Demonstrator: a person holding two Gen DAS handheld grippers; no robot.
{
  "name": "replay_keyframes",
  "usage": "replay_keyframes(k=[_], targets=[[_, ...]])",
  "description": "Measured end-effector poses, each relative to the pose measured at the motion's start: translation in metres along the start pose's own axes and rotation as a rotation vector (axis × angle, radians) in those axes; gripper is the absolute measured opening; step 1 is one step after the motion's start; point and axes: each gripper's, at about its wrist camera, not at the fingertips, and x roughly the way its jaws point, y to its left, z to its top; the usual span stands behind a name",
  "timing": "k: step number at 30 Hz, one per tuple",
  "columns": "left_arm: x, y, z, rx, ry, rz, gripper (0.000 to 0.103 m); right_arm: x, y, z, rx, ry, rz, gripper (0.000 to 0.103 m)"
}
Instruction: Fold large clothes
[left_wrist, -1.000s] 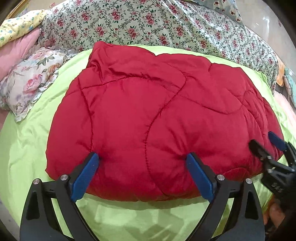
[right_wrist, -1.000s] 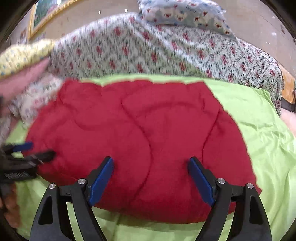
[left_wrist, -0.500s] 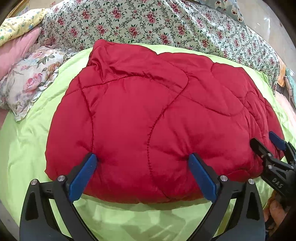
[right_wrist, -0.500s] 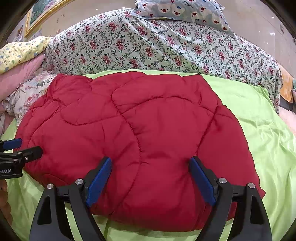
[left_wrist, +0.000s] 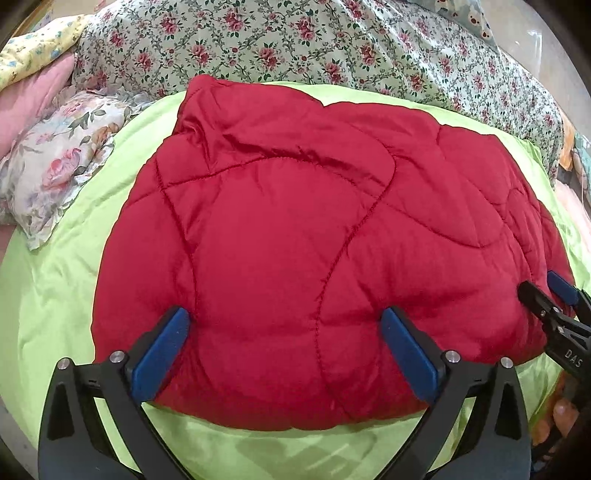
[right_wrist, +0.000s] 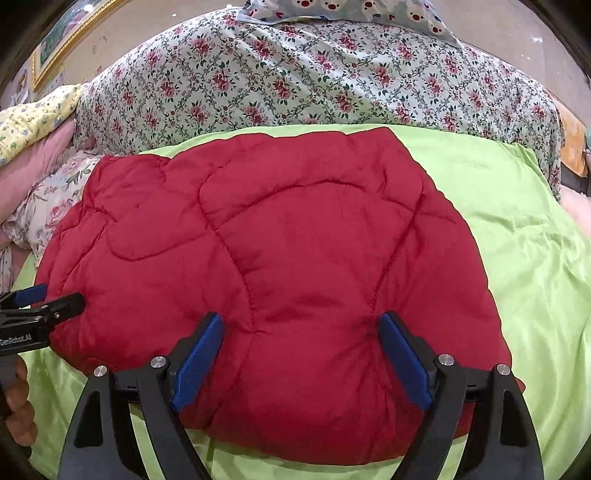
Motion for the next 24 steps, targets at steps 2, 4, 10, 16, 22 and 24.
replay_keyframes(k=[2,4,10,16,22,24], targets=[[0.001,-0.001,0.0,0.006,0.0,0.004,0.103,0.0,0.0,0.0,0.001,0.003,0.001,0.087],[0.001,0.0,0.0,0.011,0.002,0.004,0.103,0.0,0.0,0.0,-0.001,0.008,0.002,0.087],[0.001,0.003,0.004,0.014,0.017,-0.005,0.103,-0.013,-0.002,0.006,0.018,0.023,0.034,0.087],[0.003,0.004,0.003,0.011,0.02,-0.012,0.103,-0.039,0.0,0.003,-0.002,0.025,0.057,0.088],[-0.002,0.008,0.001,0.002,0.023,-0.03,0.103,-0.06,0.001,-0.008,-0.003,0.026,0.076,0.088],[-0.001,0.01,0.0,-0.004,0.022,-0.031,0.103,-0.063,0.002,-0.012,-0.004,0.03,0.084,0.088]])
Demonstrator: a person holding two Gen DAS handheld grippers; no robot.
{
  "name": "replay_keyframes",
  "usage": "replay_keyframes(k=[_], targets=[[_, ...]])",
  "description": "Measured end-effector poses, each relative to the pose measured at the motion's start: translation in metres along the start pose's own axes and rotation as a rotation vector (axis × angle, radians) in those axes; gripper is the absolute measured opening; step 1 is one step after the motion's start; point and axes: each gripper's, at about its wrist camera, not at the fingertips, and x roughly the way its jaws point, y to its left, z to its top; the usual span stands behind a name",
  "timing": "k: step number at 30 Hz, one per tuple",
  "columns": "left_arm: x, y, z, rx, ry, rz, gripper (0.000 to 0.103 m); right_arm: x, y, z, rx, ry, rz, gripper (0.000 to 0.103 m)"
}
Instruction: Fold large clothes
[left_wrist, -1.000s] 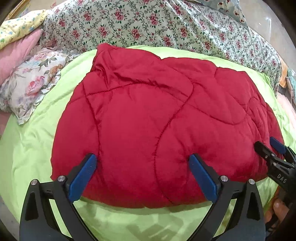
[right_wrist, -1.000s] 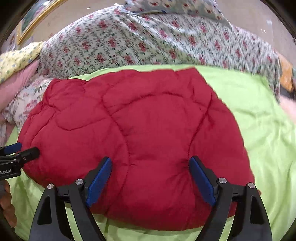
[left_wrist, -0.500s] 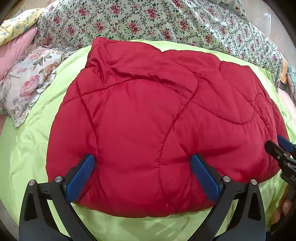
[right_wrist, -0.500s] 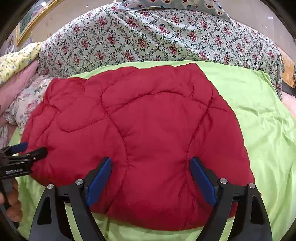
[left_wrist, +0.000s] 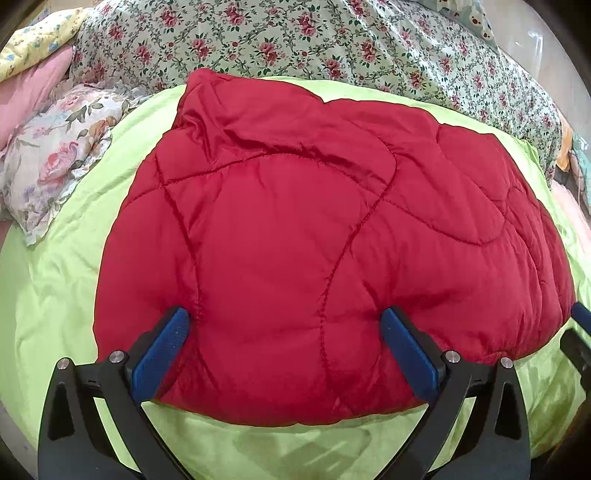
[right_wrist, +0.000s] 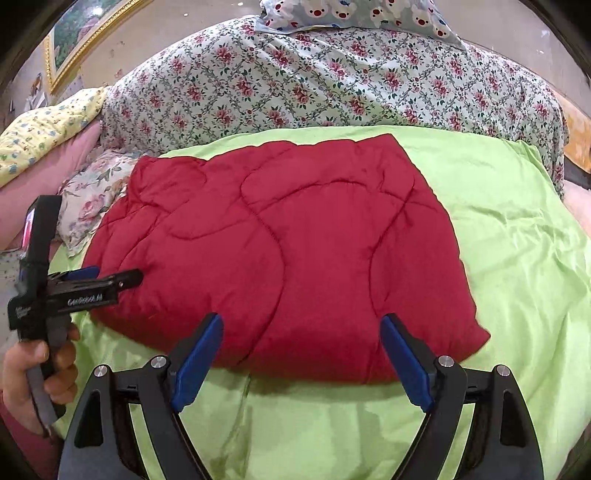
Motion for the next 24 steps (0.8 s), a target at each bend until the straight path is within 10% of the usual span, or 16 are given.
replay_keyframes(k=[24], targets=[[-0.059,0.011,-0.091,0.025,0.04,-0.04,0.103,-0.007,0.031,-0.049,-0.044,0.148,0.103,0.089]])
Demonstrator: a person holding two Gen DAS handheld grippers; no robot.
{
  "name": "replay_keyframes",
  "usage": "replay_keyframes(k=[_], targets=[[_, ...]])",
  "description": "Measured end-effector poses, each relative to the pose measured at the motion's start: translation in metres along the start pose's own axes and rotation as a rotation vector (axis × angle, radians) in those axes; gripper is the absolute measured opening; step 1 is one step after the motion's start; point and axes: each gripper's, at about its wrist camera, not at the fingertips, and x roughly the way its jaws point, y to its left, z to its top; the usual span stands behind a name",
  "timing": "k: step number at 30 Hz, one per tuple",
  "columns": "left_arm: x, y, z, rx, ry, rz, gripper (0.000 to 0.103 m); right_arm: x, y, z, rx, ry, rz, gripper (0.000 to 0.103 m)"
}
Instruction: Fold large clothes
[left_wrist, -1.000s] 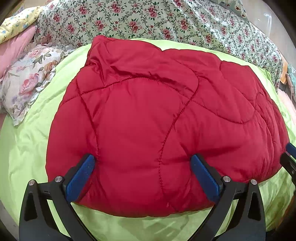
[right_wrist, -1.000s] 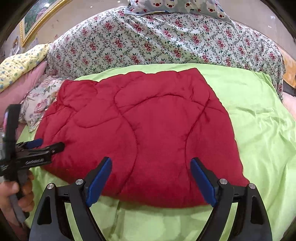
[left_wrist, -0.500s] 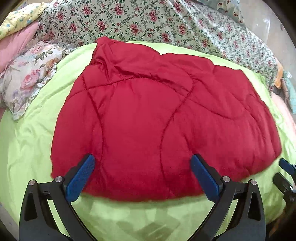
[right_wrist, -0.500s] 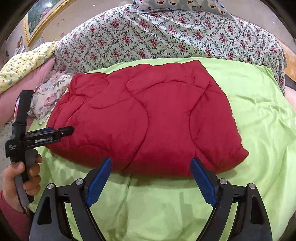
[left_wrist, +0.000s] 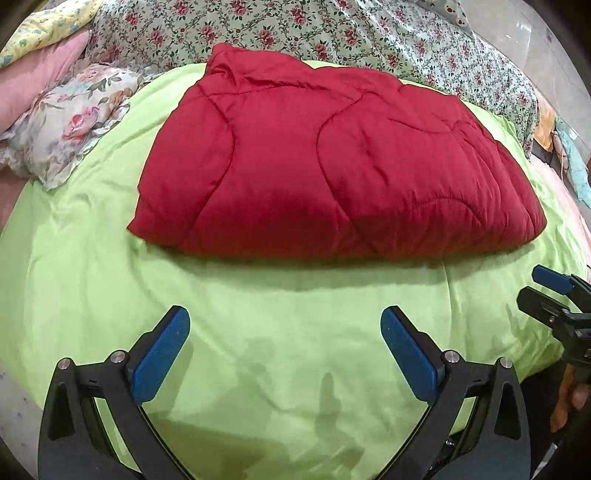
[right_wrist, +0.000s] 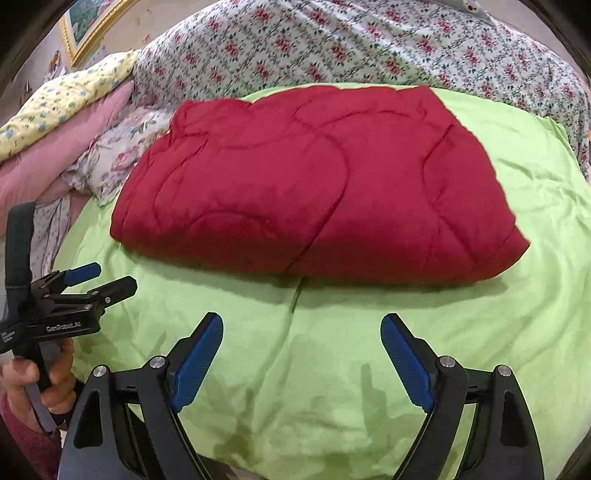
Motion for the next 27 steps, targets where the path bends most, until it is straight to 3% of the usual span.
replay_keyframes(k=[12,18,21,27], targets=[[-0.01,-0.009,0.001,0.015,0.019,-0.006,0.103,-0.004,0.007,-0.011,-0.004,0.067,-0.04,0.093],[-0.05,-0.012,0.026,0.066,-0.073,-0.023,0.103,-0.035,0.011,0.003,-0.019,0.035,-0.03,0.093],[-0.063,-0.01,0.033,0.07,-0.105,-0.014,0.103,-0.057,0.013,0.016,-0.02,-0.008,0.001,0.101],[-0.031,-0.008,0.04,0.044,-0.031,0.047,0.103,-0.051,0.011,0.031,-0.016,-0.028,-0.01,0.102]])
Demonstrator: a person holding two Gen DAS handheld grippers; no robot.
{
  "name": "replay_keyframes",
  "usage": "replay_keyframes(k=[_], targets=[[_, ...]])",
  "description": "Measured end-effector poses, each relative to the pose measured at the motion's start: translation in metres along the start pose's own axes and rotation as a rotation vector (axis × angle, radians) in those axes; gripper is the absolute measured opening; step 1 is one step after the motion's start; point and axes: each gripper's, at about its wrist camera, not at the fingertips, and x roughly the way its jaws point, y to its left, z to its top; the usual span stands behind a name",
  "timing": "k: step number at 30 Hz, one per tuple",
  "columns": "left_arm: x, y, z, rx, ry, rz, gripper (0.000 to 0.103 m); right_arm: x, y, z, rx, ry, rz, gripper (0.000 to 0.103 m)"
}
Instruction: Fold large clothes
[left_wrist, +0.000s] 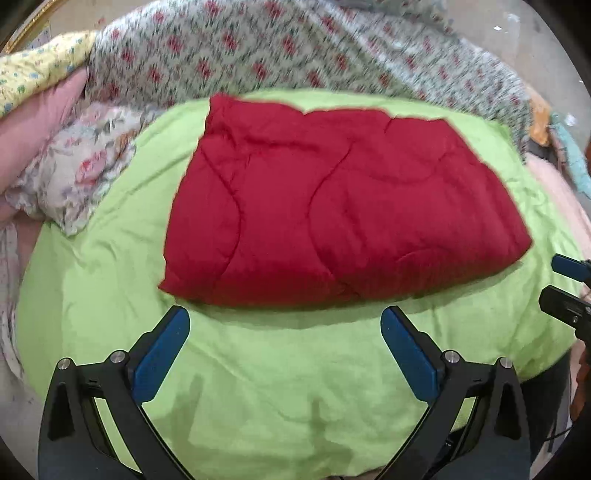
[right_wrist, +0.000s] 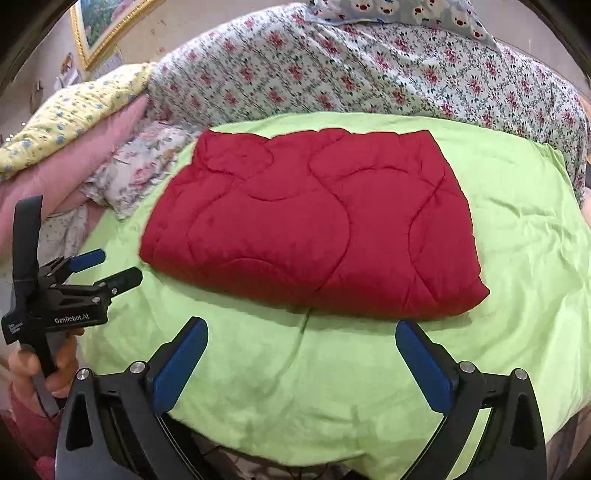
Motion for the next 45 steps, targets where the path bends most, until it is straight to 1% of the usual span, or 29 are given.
replay_keyframes(k=[2,5,10,13,17,27,34,45], targets=[[0.011,-0.001,0.003,-0.022,0.022,0.0,0.103,0.015,-0.004,0.001,0.022,0.023,-0.005,0.102],[0.022,-0.004,0.009,-0.041,0.034,0.017,0.103,0.035,-0.008,0.005,0.059,0.055,-0.003,0.102],[0.028,-0.008,0.026,-0.061,0.035,0.049,0.103,0.053,-0.008,0.016,0.085,0.066,-0.01,0.102],[0.027,-0.009,0.034,-0.064,0.031,0.062,0.103,0.056,-0.009,0.022,0.092,0.072,-0.024,0.102],[0.03,-0.011,0.038,-0.073,0.046,0.047,0.103,0.058,-0.01,0.03,0.101,0.073,-0.028,0.102],[0.035,-0.02,0.048,-0.055,0.078,0.028,0.103,0.068,-0.013,0.045,0.107,0.101,-0.037,0.102],[0.038,-0.023,0.057,-0.056,0.082,0.013,0.103,0.074,-0.01,0.052,0.092,0.126,-0.029,0.102],[0.042,-0.025,0.065,-0.047,0.086,0.006,0.103,0.078,-0.012,0.062,0.091,0.133,-0.018,0.102]])
